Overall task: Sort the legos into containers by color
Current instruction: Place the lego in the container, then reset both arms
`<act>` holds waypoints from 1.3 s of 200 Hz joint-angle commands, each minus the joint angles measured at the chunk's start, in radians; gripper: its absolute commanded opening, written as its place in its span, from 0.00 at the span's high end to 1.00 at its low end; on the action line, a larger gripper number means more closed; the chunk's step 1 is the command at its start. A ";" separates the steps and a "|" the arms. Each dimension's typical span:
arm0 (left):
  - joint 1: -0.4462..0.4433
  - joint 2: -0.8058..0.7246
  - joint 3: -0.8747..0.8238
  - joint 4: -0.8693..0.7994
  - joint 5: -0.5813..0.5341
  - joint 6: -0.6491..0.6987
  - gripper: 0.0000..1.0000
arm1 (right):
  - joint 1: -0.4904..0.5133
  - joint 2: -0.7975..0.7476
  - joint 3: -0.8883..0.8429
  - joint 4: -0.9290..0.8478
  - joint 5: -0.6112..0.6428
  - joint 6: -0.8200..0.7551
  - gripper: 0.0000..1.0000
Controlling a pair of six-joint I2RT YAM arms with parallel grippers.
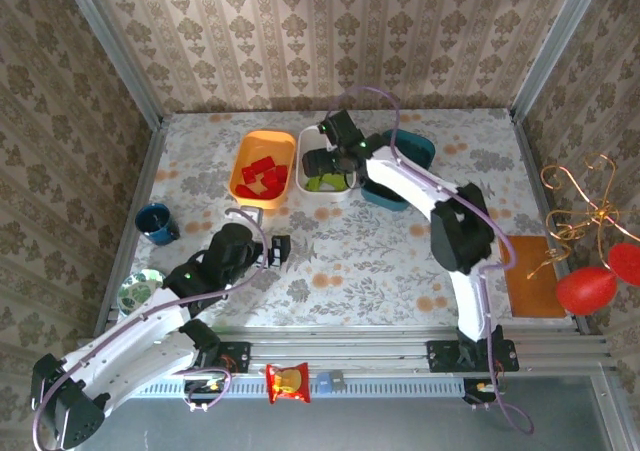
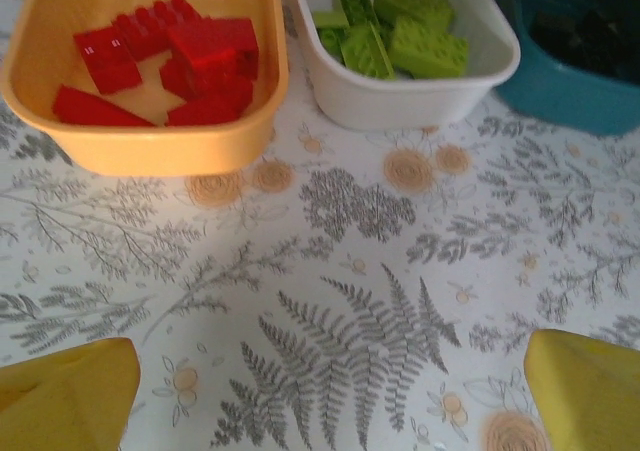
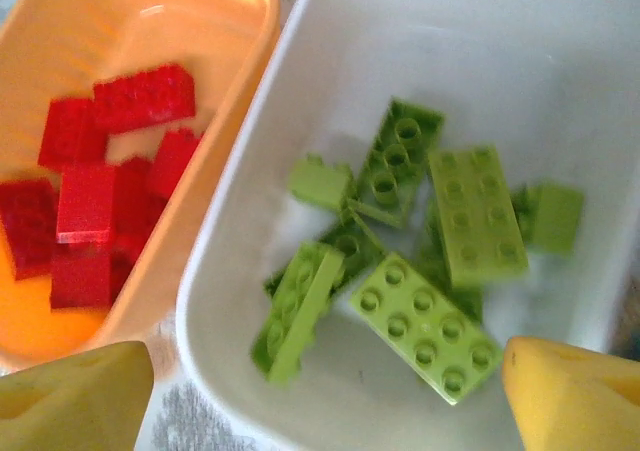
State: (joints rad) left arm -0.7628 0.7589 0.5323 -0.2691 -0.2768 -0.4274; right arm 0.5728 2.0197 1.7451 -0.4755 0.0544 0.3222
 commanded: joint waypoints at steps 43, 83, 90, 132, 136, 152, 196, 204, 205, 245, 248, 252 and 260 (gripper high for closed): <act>0.106 0.106 -0.075 0.438 -0.219 0.245 0.00 | 0.015 -0.735 -0.763 0.356 0.280 0.043 0.00; 0.325 0.288 -0.064 0.642 -0.282 0.345 0.00 | 0.004 -1.003 -0.977 0.272 0.471 0.072 0.00; 0.364 0.314 -0.060 0.685 -0.271 0.387 0.00 | 0.001 -1.031 -1.000 0.272 0.484 0.061 0.00; 0.538 0.487 -0.031 0.707 -0.229 0.530 0.00 | -0.040 -1.101 -1.040 0.231 0.538 0.106 0.00; 0.557 0.500 -0.041 0.722 -0.216 0.520 0.00 | -0.046 -1.100 -1.038 0.226 0.545 0.108 0.00; 0.606 0.551 -0.076 0.799 -0.138 0.497 0.00 | -0.076 -1.097 -1.035 0.201 0.576 0.120 0.00; 0.664 0.748 -0.150 1.173 0.087 0.540 0.00 | -0.225 -1.121 -1.091 0.237 0.530 0.040 0.00; 0.694 0.769 -0.158 1.203 0.149 0.518 0.00 | -0.246 -1.122 -1.107 0.260 0.541 0.017 0.00; 0.700 0.770 -0.158 1.201 0.159 0.509 0.00 | -0.248 -1.121 -1.109 0.263 0.542 0.015 0.00; 0.761 0.791 -0.144 1.181 0.277 0.476 0.00 | -0.340 -1.103 -1.351 0.764 0.454 -0.169 0.00; 0.761 0.794 -0.145 1.185 0.277 0.478 0.00 | -0.350 -1.096 -1.366 0.796 0.441 -0.178 0.00; 0.760 0.801 -0.147 1.205 0.272 0.484 0.00 | -0.364 -1.083 -1.380 0.839 0.430 -0.183 0.00; 0.756 0.796 -0.155 1.211 0.237 0.475 0.00 | -0.394 -1.044 -1.396 0.901 0.403 -0.188 0.00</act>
State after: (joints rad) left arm -0.0048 1.5581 0.3790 0.8688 -0.0887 0.0715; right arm 0.2367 0.9176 0.4194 0.0849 0.5385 0.2344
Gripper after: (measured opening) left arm 0.999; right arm 0.999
